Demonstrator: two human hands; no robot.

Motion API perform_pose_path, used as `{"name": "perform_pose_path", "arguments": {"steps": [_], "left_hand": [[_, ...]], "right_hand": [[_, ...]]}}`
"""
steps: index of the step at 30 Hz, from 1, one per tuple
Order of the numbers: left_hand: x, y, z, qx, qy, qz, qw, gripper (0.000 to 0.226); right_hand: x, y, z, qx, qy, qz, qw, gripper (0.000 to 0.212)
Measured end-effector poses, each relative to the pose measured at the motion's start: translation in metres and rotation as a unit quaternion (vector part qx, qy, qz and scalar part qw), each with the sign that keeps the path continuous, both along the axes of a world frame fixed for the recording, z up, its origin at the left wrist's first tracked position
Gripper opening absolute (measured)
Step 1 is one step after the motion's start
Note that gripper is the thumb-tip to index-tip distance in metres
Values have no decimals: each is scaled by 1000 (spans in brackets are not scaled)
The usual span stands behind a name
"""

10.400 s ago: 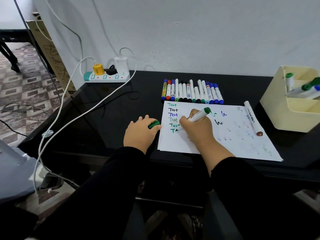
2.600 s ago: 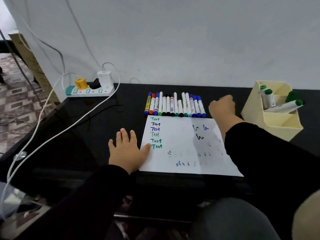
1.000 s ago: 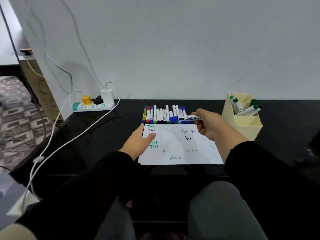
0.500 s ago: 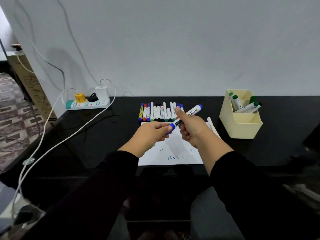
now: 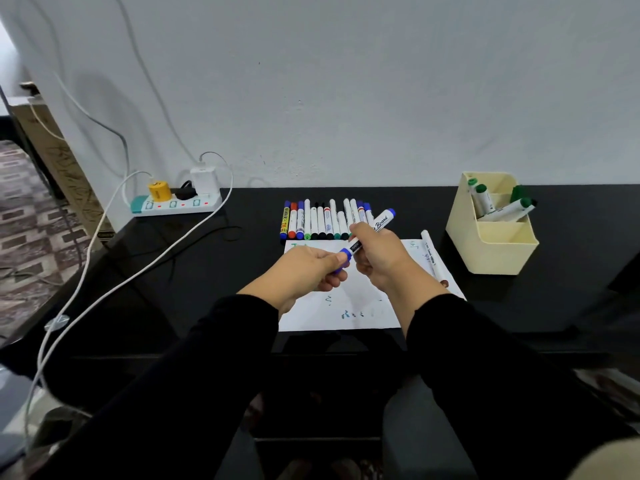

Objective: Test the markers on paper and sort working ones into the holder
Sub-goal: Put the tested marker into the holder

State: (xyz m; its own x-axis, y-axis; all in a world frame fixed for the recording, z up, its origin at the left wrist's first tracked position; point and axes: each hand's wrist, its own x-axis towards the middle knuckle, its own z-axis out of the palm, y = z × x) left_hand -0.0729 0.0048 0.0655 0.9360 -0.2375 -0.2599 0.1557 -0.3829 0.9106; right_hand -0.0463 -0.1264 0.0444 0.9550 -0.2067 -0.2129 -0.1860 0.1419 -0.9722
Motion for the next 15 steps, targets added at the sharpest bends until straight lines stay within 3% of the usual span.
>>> {"name": "perform_pose_path", "arguments": {"steps": [8, 13, 15], "left_hand": [[-1, -7, 0, 85, -99, 42, 991, 29], [-7, 11, 5, -53, -11, 42, 998, 20], [-8, 25, 2, -58, -19, 47, 997, 16]], "right_hand": [[9, 16, 13, -34, 73, -51, 995, 15], [16, -6, 8, 65, 52, -78, 993, 25], [17, -29, 5, 102, 63, -111, 987, 25]]}}
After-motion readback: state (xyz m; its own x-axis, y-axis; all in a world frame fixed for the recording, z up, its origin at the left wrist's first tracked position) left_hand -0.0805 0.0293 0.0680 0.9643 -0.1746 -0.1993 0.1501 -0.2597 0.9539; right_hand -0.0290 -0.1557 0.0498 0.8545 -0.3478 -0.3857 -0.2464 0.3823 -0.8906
